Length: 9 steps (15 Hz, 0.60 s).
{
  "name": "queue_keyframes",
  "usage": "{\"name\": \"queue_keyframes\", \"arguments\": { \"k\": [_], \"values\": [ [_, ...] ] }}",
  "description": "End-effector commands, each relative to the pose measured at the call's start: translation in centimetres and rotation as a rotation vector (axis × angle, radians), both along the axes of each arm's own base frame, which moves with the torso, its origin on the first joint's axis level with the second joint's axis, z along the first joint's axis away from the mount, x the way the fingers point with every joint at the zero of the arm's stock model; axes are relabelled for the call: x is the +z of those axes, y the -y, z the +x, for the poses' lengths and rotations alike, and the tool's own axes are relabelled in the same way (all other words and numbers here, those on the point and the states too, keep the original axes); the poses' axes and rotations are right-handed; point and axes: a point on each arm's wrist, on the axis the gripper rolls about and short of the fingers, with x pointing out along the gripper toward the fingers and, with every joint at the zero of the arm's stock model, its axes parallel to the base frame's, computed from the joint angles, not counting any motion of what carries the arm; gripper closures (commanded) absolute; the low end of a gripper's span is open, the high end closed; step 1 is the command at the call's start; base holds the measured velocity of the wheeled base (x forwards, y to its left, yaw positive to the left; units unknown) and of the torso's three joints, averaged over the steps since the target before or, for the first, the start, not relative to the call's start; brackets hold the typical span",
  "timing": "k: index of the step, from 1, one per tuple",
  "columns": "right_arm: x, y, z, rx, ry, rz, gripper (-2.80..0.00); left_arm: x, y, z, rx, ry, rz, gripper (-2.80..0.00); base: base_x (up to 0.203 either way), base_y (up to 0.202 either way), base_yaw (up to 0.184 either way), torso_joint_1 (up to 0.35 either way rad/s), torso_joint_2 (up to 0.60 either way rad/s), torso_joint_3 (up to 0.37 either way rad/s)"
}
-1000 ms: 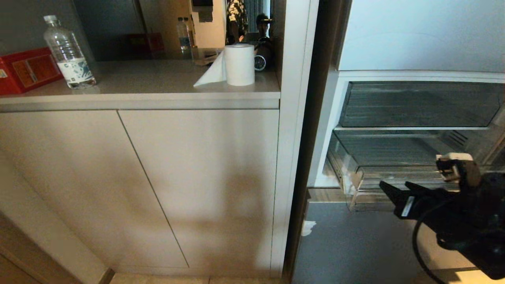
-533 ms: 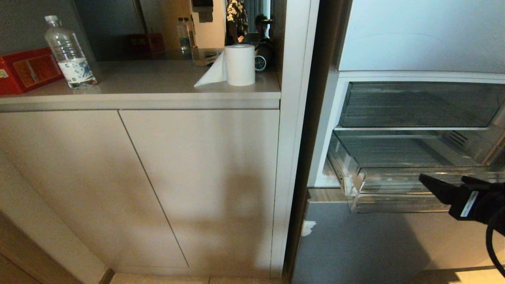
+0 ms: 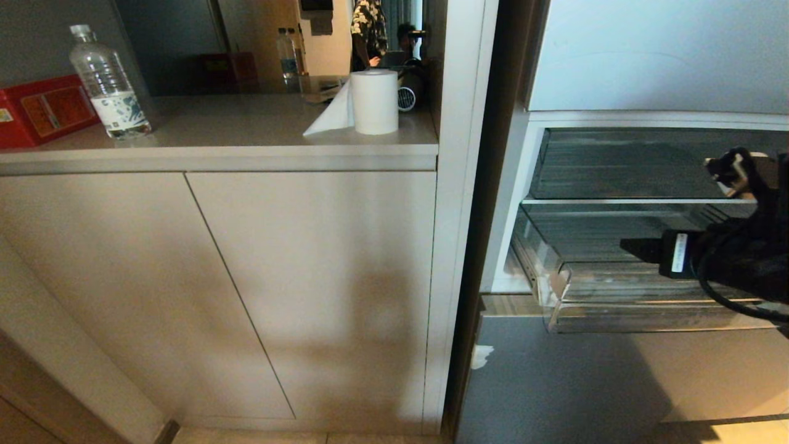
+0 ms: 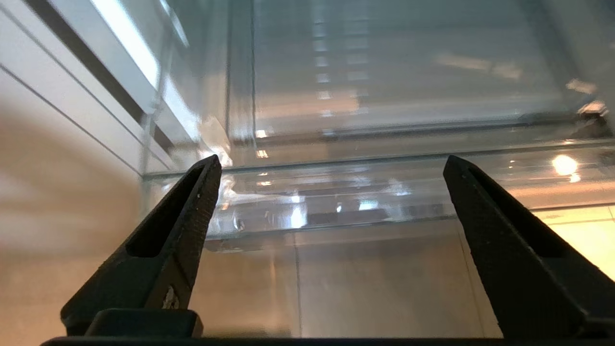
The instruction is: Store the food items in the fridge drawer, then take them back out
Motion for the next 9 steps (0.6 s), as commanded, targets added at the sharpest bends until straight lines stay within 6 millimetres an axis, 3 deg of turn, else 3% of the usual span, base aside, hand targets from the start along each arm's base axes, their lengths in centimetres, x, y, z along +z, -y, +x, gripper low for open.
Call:
{"name": "queue_keyframes", "arguments": {
  "k": [1, 5, 9],
  "values": [
    [-1.9, -0.3, 4.2, -0.018, -0.123, -0.017, -2.8, 0.0, 0.0, 0.0, 0.001, 0.002, 0.0, 0.0, 0.0, 0.0, 0.0, 0.0, 0.0, 0.0],
    [-2.8, 0.6, 6.3, -0.056, -0.188, -0.017, -2.8, 0.0, 0.0, 0.0, 0.001, 0.003, 0.0, 0.0, 0.0, 0.0, 0.0, 0.0, 0.0, 0.0],
    [-3.0, 1.1, 7.0, -0.049, -0.252, 0.033, -2.8, 0.0, 0.0, 0.0, 0.001, 0.002, 0.0, 0.0, 0.0, 0.0, 0.0, 0.0, 0.0, 0.0]
  ]
}}
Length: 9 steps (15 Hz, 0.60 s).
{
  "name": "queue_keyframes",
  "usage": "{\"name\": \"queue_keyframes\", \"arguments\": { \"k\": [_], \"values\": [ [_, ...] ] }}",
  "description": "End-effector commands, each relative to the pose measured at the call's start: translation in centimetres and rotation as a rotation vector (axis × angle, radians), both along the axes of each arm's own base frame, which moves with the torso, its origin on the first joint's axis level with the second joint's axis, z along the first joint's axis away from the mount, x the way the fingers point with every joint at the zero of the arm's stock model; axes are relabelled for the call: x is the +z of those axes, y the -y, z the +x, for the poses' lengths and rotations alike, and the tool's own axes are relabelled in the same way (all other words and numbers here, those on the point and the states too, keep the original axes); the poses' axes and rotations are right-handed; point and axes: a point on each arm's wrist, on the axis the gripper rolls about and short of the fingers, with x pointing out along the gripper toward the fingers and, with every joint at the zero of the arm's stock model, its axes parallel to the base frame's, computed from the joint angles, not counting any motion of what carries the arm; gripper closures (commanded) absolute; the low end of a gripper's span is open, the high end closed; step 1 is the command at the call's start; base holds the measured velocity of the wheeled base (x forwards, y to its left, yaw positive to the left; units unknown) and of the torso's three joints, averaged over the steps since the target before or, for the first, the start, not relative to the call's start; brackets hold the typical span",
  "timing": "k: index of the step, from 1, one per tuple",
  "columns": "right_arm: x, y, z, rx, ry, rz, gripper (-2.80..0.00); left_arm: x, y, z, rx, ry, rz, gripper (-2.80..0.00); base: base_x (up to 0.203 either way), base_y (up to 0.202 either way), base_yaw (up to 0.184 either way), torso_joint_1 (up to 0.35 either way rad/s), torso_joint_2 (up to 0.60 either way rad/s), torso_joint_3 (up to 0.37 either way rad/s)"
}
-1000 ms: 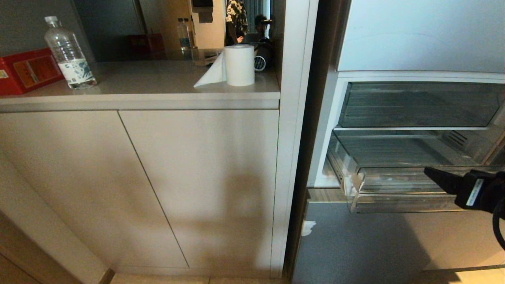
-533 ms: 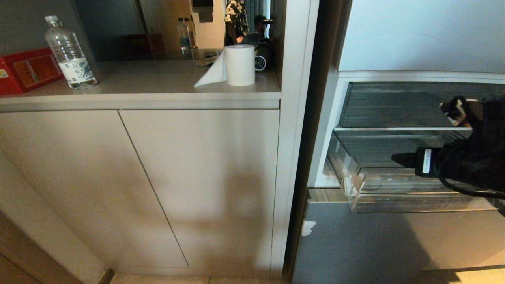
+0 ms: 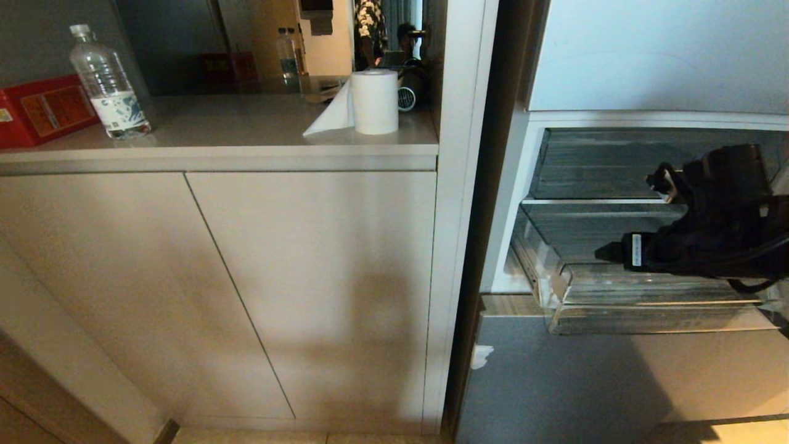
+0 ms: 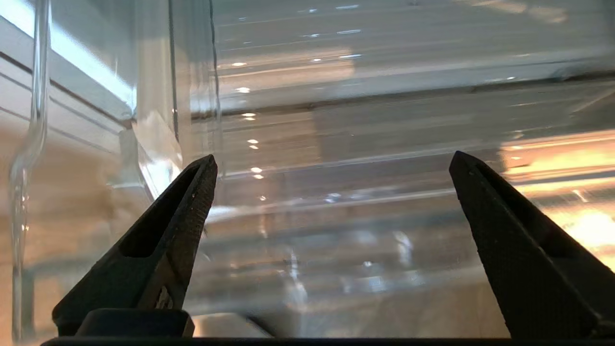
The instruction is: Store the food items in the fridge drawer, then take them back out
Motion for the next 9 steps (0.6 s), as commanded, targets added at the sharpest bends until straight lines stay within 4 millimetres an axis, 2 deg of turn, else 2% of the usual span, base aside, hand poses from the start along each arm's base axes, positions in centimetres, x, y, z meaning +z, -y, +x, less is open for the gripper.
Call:
{"name": "queue_keyframes", "arguments": {
  "k": [1, 4, 9],
  "values": [
    [-0.7, 0.1, 0.3, -0.013, -0.063, 0.019, -2.8, 0.0, 0.0, 0.0, 0.001, 0.002, 0.0, 0.0, 0.0, 0.0, 0.0, 0.0, 0.0, 0.0],
    [-0.2, 0.3, -1.0, -0.024, -0.111, 0.054, -2.8, 0.0, 0.0, 0.0, 0.001, 0.002, 0.0, 0.0, 0.0, 0.0, 0.0, 0.0, 0.0, 0.0],
    [1.6, 0.9, -5.3, -0.022, -0.104, 0.087, -2.8, 0.0, 0.0, 0.0, 0.001, 0.002, 0.0, 0.0, 0.0, 0.0, 0.0, 0.0, 0.0, 0.0]
  ]
}}
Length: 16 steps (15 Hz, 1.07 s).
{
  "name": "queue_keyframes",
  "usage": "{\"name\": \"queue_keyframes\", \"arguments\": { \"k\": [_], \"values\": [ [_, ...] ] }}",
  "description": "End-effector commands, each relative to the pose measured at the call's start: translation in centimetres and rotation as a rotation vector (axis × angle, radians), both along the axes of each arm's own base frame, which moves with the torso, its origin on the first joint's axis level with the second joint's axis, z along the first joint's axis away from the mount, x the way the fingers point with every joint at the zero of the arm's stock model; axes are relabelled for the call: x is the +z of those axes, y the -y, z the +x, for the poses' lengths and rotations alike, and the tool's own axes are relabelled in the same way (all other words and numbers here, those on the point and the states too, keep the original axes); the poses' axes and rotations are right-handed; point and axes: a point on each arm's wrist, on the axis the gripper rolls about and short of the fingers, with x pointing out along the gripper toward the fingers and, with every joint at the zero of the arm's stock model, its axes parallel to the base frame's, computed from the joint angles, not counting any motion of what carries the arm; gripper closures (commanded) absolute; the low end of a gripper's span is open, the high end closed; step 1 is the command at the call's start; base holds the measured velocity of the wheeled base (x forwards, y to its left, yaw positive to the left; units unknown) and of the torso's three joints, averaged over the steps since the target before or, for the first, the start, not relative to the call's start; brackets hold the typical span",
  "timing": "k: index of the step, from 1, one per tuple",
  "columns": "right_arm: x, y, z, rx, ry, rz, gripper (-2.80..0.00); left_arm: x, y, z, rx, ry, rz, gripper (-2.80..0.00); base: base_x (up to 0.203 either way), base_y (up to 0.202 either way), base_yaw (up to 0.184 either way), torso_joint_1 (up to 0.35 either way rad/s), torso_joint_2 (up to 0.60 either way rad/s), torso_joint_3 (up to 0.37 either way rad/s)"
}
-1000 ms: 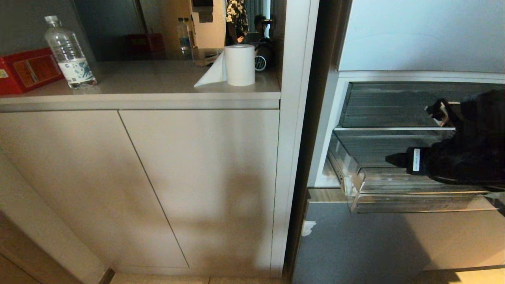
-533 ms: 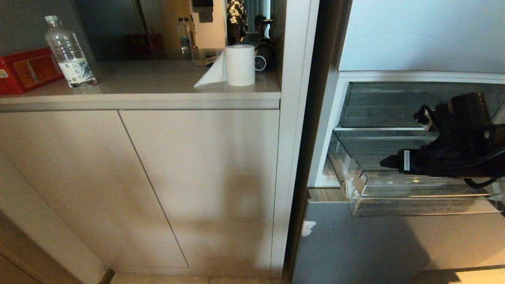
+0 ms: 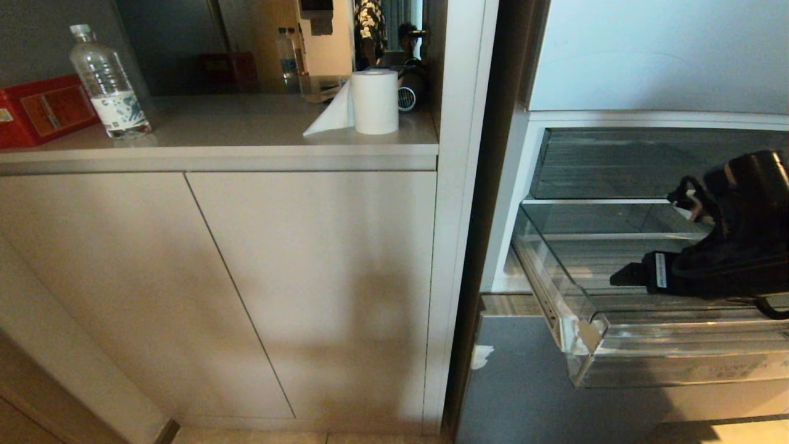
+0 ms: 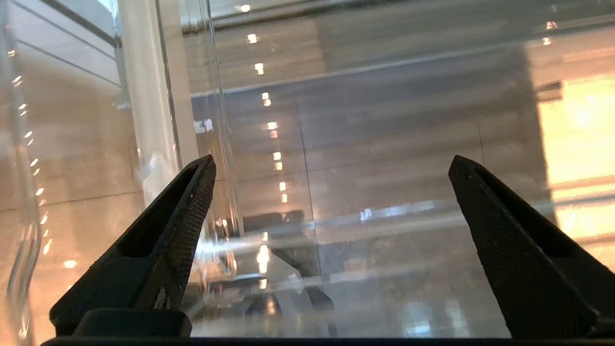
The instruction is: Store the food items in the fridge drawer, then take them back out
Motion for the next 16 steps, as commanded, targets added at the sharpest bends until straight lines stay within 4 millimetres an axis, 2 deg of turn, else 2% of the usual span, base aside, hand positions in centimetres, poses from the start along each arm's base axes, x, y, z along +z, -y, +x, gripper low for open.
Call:
{"name": "queue_keyframes", "arguments": {
  "k": [1, 6, 7, 9, 12, 14, 16],
  "values": [
    [1.2, 0.3, -2.1, -0.001, 0.046, 0.009, -2.8, 0.0, 0.0, 0.0, 0.0, 0.002, 0.0, 0.0, 0.0, 0.0, 0.0, 0.0, 0.0, 0.0],
    [3.3, 0.5, -4.3, 0.014, 0.152, 0.038, -2.8, 0.0, 0.0, 0.0, 0.0, 0.002, 0.0, 0.0, 0.0, 0.0, 0.0, 0.0, 0.0, 0.0],
    [3.9, 0.5, -5.2, 0.02, 0.19, 0.045, 0.0, 0.0, 0.0, 0.0, 0.0, 0.003, 0.0, 0.0, 0.0, 0.0, 0.0, 0.0, 0.0, 0.0],
    [5.2, 0.8, -8.0, 0.025, 0.268, 0.051, 0.0, 0.0, 0.0, 0.0, 0.0, 0.002, 0.0, 0.0, 0.0, 0.0, 0.0, 0.0, 0.0, 0.0],
    [5.3, 1.3, -13.6, 0.036, 0.362, 0.044, 0.0, 0.0, 0.0, 0.0, 0.0, 0.002, 0.0, 0.0, 0.0, 0.0, 0.0, 0.0, 0.0, 0.0],
    [4.1, 1.7, -17.7, 0.058, 0.429, 0.015, 0.0, 0.0, 0.0, 0.0, 0.0, 0.002, 0.0, 0.0, 0.0, 0.0, 0.0, 0.0, 0.0, 0.0],
    [1.4, 2.1, -21.2, 0.08, 0.487, -0.022, 0.0, 0.0, 0.0, 0.0, 0.0, 0.002, 0.0, 0.0, 0.0, 0.0, 0.0, 0.0, 0.0, 0.0]
  ]
}}
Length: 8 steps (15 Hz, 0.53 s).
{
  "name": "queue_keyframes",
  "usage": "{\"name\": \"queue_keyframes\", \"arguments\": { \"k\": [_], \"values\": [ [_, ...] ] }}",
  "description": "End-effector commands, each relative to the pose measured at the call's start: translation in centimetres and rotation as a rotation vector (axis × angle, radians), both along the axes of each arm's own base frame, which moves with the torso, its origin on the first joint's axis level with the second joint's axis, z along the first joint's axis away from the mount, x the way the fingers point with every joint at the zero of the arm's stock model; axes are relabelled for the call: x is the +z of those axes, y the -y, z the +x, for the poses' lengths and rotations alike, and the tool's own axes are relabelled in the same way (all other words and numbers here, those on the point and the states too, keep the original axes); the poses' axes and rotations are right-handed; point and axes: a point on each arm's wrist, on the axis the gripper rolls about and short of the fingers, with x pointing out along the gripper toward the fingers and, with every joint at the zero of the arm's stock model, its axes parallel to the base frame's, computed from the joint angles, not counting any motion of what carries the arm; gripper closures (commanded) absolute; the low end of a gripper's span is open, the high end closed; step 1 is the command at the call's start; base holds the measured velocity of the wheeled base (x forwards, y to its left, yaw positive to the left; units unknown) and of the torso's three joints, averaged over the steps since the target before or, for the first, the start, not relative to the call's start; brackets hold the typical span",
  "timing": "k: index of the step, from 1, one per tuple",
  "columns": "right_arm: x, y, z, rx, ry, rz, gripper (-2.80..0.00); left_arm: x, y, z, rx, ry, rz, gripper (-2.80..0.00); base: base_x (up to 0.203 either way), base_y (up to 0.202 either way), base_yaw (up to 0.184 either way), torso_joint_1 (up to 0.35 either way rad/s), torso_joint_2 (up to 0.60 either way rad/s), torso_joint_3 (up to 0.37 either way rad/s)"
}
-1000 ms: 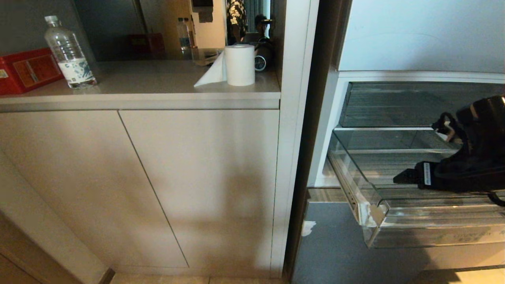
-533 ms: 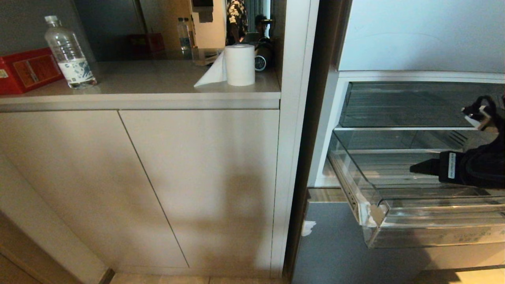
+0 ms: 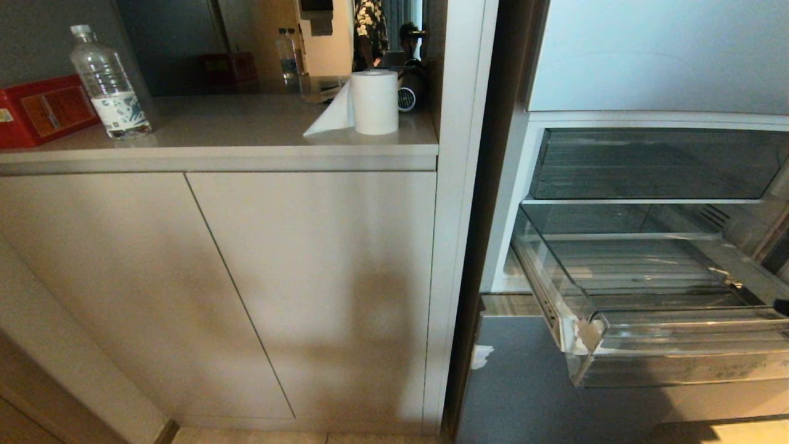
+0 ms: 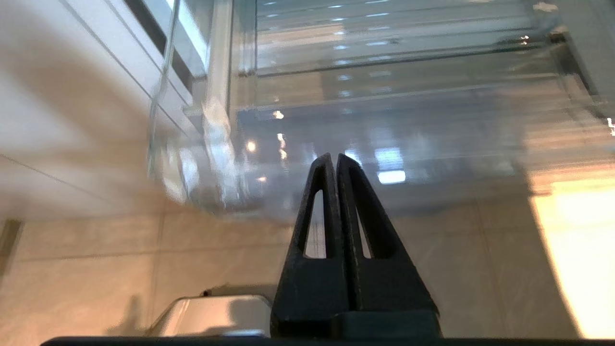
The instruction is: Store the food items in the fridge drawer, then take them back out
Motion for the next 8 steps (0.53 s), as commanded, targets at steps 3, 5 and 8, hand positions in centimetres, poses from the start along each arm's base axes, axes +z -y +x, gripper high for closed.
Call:
{"name": "queue_keyframes", "arguments": {
  "k": [3, 5, 8],
  "values": [
    [-5.7, 0.7, -7.6, 0.016, 0.196, -0.037, 0.0, 0.0, 0.0, 0.0, 0.0, 0.002, 0.0, 0.0, 0.0, 0.0, 0.0, 0.0, 0.0, 0.0],
    [-8.1, 0.8, -8.7, 0.025, 0.224, -0.053, 0.0, 0.0, 0.0, 0.0, 0.0, 0.002, 0.0, 0.0, 0.0, 0.0, 0.0, 0.0, 0.0, 0.0],
    [-11.2, 0.8, -9.7, 0.093, 0.219, -0.047, 0.0, 0.0, 0.0, 0.0, 0.0, 0.002, 0.0, 0.0, 0.0, 0.0, 0.0, 0.0, 0.0, 0.0]
  ]
}}
